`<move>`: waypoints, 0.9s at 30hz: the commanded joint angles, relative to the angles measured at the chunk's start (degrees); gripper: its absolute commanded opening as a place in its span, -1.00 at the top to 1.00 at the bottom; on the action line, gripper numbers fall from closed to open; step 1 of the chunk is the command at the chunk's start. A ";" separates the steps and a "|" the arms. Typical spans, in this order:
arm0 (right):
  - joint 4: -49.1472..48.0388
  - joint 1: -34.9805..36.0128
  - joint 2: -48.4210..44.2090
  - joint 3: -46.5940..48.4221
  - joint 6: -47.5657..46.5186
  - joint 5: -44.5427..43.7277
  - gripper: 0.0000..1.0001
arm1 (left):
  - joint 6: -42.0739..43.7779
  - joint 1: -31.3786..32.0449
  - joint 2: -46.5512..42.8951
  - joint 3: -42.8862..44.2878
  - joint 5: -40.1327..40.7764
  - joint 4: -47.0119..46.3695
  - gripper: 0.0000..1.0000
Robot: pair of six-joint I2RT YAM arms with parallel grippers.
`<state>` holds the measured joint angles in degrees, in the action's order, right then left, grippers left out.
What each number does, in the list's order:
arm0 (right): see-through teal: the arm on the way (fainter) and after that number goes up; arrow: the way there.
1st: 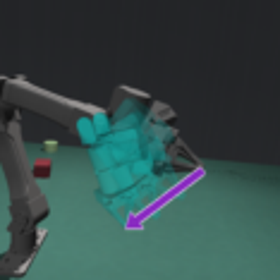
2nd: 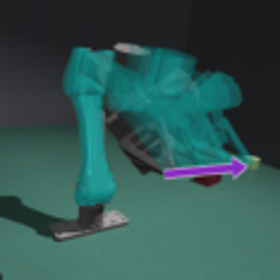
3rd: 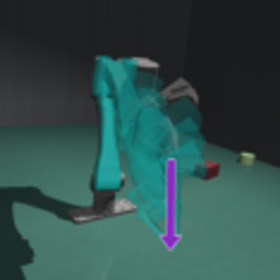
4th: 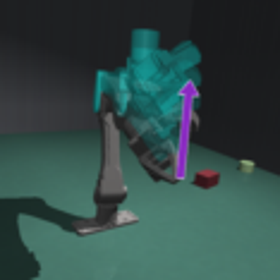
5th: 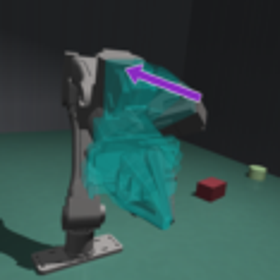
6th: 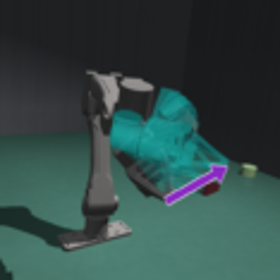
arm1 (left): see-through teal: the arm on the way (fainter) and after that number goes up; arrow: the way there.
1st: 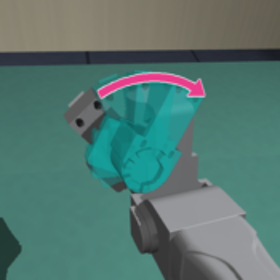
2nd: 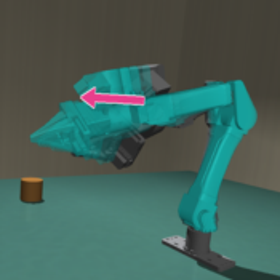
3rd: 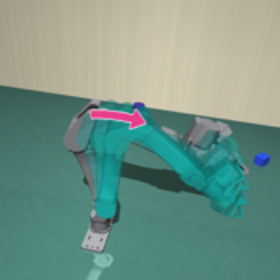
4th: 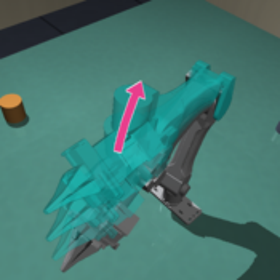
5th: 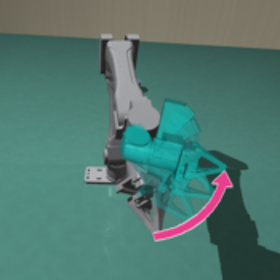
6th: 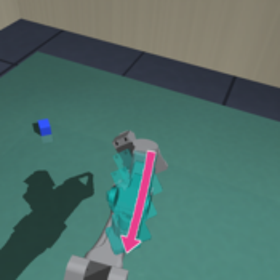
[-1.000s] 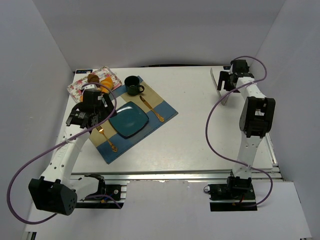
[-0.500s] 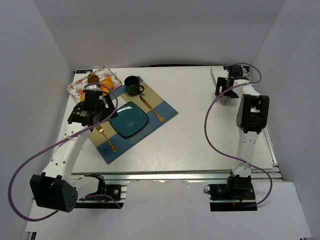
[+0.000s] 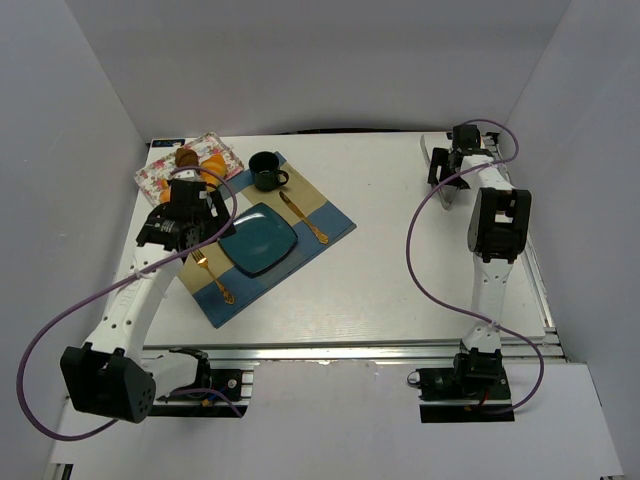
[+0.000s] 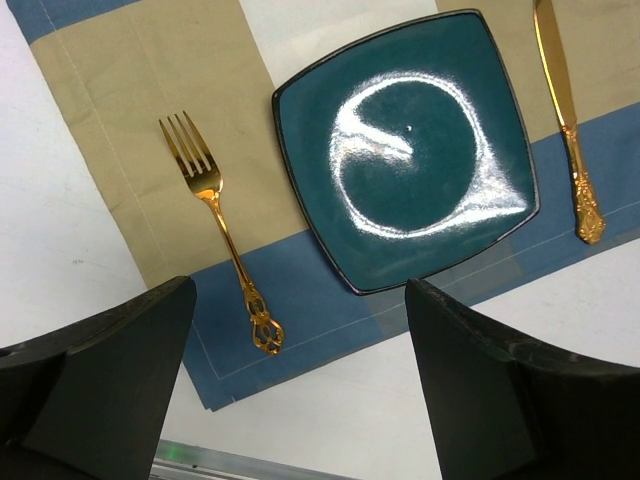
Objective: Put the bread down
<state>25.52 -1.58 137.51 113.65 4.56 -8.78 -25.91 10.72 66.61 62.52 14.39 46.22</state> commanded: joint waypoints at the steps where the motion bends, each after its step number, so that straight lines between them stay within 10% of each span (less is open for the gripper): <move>1: -0.03 0.27 2.67 1.76 0.19 0.51 -0.79 | 1.04 0.09 0.63 1.46 0.29 0.19 -0.94; 27: -3.81 0.18 6.45 2.89 0.28 1.13 -0.75 | 1.21 0.09 1.59 -0.21 -0.86 0.10 -0.94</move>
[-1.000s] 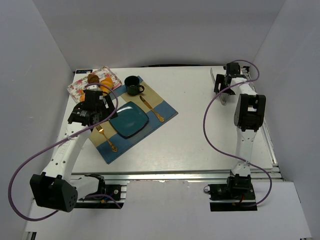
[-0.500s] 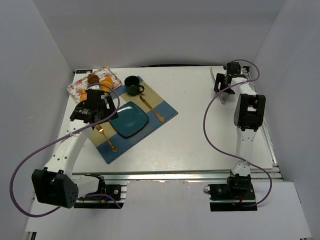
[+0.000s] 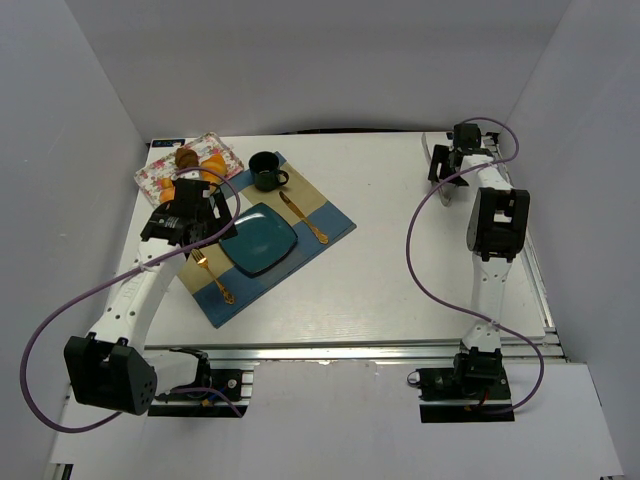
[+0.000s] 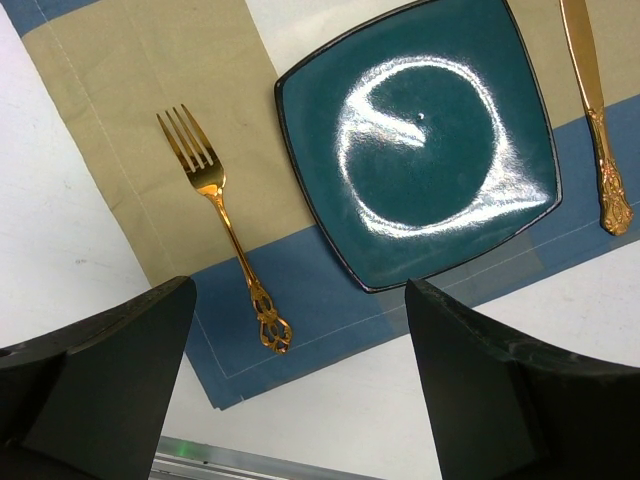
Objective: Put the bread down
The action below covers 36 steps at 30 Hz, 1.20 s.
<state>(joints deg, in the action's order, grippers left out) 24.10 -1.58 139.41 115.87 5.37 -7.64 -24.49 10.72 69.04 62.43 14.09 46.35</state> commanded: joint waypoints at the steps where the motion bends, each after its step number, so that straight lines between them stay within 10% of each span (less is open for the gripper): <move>1: -2.30 0.18 4.72 0.93 -0.62 0.17 -0.66 | -0.21 0.09 -0.75 -0.21 -0.55 0.06 -0.94; 8: -4.58 0.18 1.48 -2.31 0.08 -0.01 -0.09 | -0.21 0.09 -0.22 0.14 -0.55 0.15 -0.94; 36: 9.38 14.67 -46.16 -23.95 0.26 2.27 -0.16 | 0.23 0.09 -4.43 6.37 1.90 -3.46 -0.94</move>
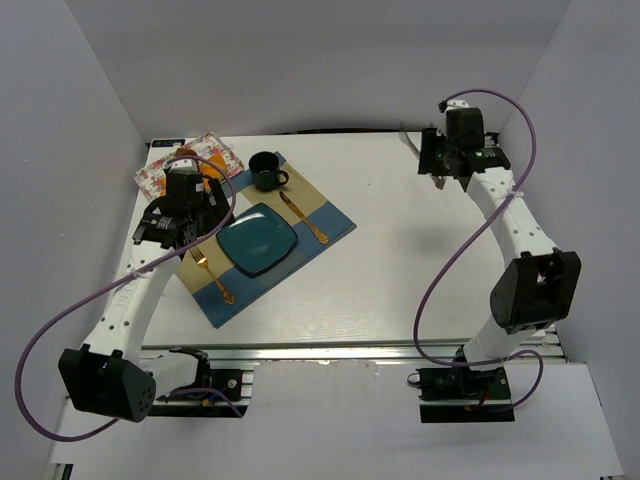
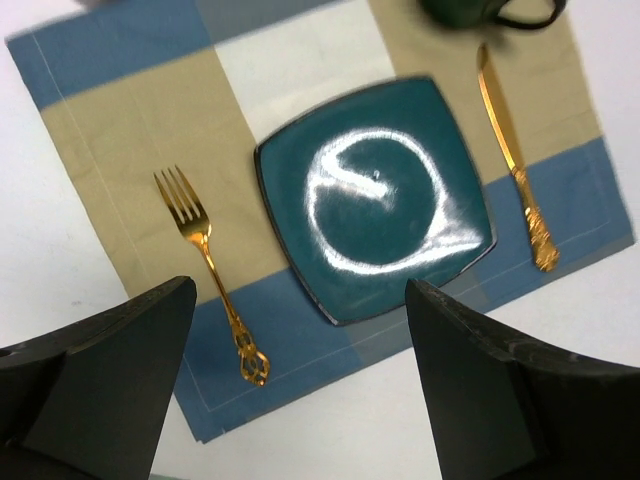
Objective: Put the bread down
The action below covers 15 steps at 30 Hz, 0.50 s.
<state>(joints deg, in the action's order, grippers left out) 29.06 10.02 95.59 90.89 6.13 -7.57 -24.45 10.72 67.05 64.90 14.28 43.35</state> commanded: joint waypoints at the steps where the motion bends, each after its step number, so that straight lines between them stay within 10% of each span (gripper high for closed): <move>1: 6.25 5.42 -3.30 2.52 -0.24 3.00 -0.16 | -0.16 0.09 -2.71 4.70 2.58 0.15 -0.94; 15: 5.04 30.66 4.14 16.49 11.18 6.34 -0.16 | -5.52 0.09 -2.81 23.68 23.50 17.97 -0.96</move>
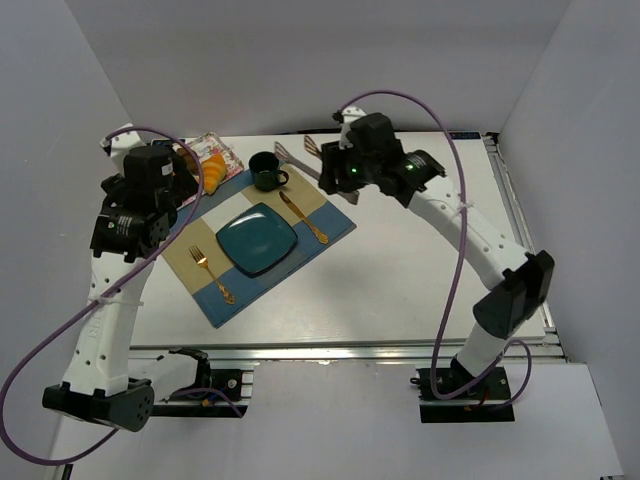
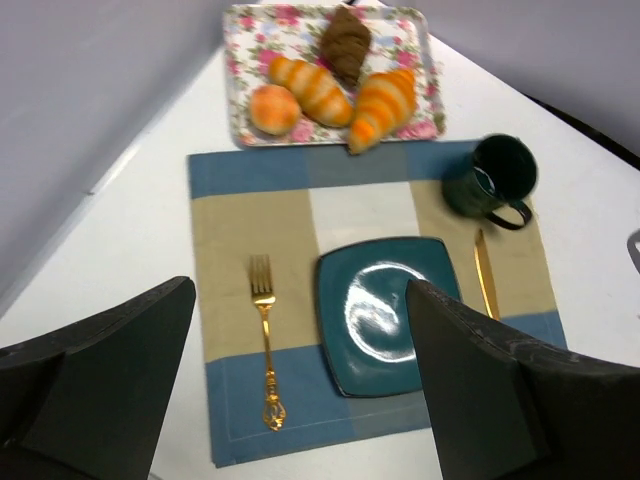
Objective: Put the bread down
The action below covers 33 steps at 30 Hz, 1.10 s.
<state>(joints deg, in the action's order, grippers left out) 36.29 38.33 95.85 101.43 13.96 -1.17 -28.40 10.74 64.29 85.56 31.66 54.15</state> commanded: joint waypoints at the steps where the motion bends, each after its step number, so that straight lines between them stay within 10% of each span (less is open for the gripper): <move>1: -2.02 4.54 5.38 7.89 3.62 -0.32 -0.16 | -1.92 0.07 0.22 3.82 7.00 8.15 -0.96; 11: -3.24 15.19 24.20 30.40 14.08 -7.52 -0.14 | -4.03 -0.02 5.84 17.70 8.42 19.49 -0.96; 33: -26.71 23.99 43.88 34.10 20.23 -26.34 -0.12 | -1.83 -0.02 -1.97 13.51 3.50 17.13 -0.96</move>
<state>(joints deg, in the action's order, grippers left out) 16.73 62.35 138.28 132.11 32.95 -22.11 -30.85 10.72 65.58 101.10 36.05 73.14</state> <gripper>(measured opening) 0.565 0.982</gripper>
